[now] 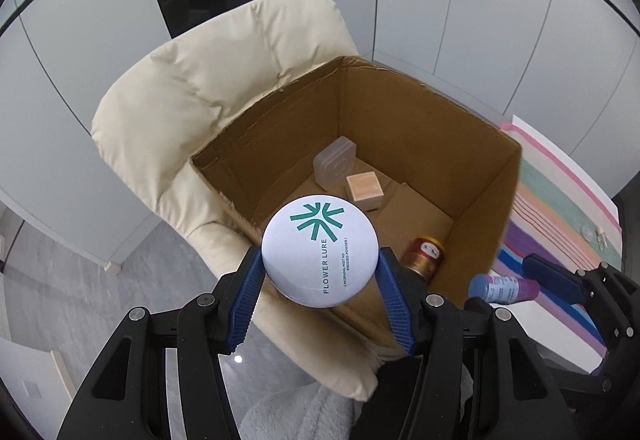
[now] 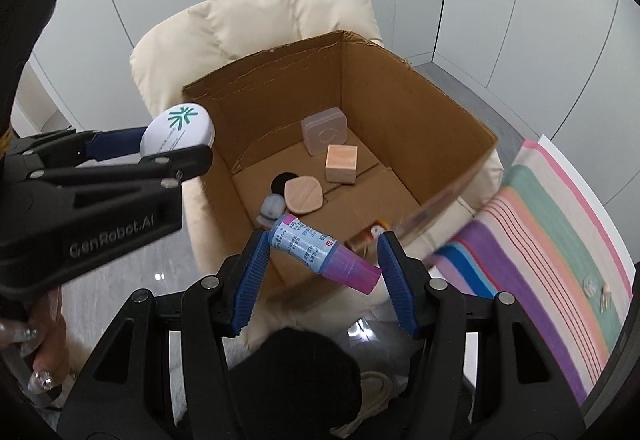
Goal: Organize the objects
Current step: 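Open left tool to drop the tin while right tool releases the vial into the box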
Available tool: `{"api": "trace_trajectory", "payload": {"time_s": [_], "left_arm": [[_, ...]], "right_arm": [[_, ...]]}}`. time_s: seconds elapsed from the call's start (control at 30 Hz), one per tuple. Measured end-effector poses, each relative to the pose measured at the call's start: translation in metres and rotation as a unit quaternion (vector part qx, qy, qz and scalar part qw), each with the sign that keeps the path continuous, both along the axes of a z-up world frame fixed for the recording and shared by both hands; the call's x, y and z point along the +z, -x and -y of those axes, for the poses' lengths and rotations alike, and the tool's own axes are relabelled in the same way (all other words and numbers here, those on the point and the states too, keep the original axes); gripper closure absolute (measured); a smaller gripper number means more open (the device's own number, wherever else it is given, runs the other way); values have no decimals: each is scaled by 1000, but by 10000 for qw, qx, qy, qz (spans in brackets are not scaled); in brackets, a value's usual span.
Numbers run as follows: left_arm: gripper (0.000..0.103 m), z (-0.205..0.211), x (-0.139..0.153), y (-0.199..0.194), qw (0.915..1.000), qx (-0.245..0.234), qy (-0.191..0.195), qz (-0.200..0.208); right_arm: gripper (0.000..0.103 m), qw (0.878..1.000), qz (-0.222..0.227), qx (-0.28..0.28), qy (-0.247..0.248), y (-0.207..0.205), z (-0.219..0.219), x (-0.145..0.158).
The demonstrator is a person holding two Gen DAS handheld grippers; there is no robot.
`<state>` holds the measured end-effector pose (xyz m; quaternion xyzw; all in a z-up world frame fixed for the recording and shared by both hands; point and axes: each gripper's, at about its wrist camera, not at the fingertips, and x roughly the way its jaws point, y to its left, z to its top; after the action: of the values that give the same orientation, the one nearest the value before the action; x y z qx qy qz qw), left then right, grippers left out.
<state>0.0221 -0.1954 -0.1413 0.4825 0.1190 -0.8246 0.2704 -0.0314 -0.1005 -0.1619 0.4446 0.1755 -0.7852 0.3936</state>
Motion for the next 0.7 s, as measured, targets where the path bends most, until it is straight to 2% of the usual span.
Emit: {"api": "trace_trajectory", "payload": {"time_s": [0.2,0.47,0.7], "left_arm": [[45,31,-14,31,9997,154,19,166],[45,58,-36,63,9985,207,268,421],[45,68,-51,65,9980,260,-120,556]], "right_arm": [[44,9999,34,29,-106,33,32,-18],[44,9995,62,61,-302,68,60,-41],[44,9990,-29,218,-402,75,69,-52]]}}
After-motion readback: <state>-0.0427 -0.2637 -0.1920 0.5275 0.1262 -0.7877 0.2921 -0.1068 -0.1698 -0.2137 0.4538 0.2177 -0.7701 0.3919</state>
